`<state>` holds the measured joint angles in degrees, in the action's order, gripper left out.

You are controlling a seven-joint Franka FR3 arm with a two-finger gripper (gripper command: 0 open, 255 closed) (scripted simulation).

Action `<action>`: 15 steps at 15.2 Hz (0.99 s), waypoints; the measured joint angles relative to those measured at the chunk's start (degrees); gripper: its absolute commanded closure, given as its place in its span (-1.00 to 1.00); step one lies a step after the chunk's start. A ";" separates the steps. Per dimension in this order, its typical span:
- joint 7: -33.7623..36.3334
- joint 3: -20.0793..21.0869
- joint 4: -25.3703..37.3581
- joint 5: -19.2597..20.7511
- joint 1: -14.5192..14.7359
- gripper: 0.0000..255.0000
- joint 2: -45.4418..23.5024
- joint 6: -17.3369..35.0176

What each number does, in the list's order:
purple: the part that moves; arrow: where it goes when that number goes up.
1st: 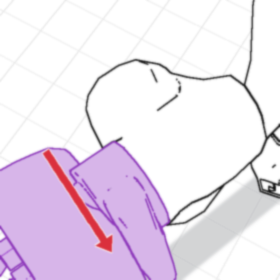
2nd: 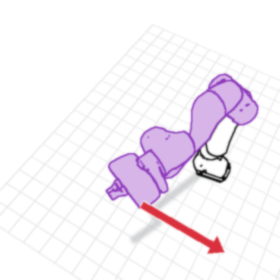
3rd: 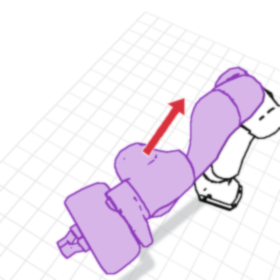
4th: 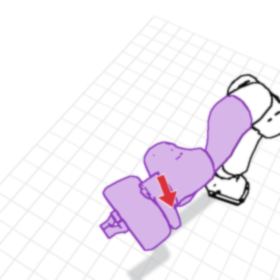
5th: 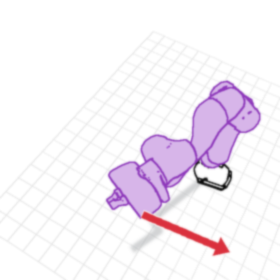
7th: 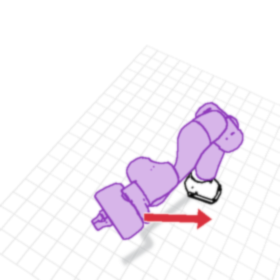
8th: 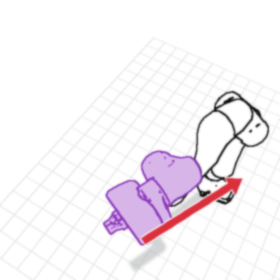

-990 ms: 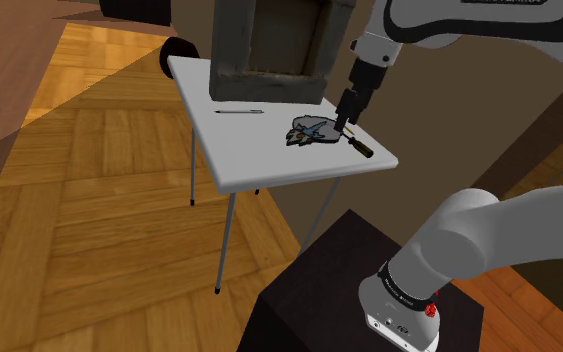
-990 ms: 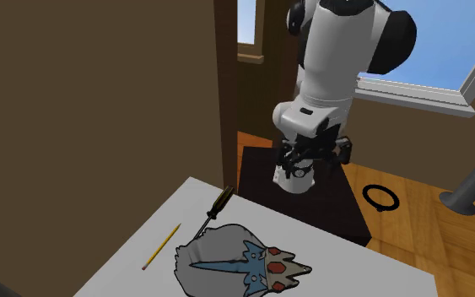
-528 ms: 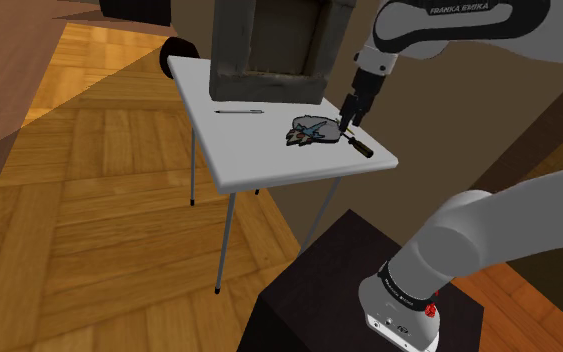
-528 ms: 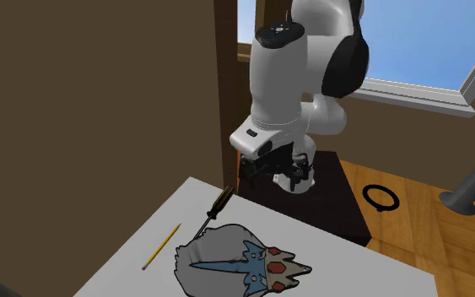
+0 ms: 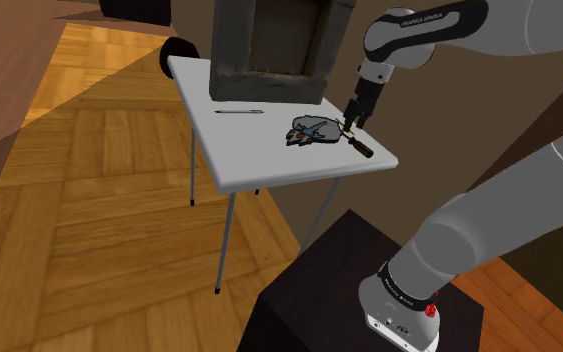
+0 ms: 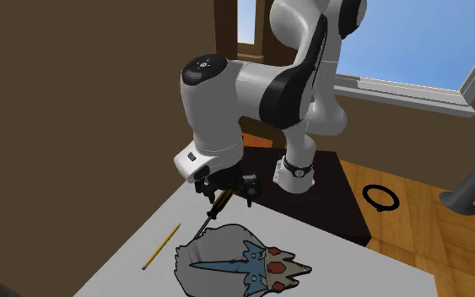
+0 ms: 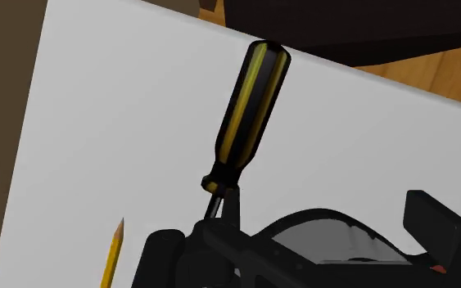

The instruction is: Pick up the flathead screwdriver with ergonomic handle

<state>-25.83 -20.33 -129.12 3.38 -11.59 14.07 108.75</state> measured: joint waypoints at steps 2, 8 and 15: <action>-1.97 -1.80 2.12 -0.59 -0.85 -1.00 -3.51 0.71; -4.43 -3.70 2.99 -1.71 -1.84 -1.00 -8.15 3.65; -5.10 -3.94 1.39 -2.52 -1.85 1.00 -10.24 7.20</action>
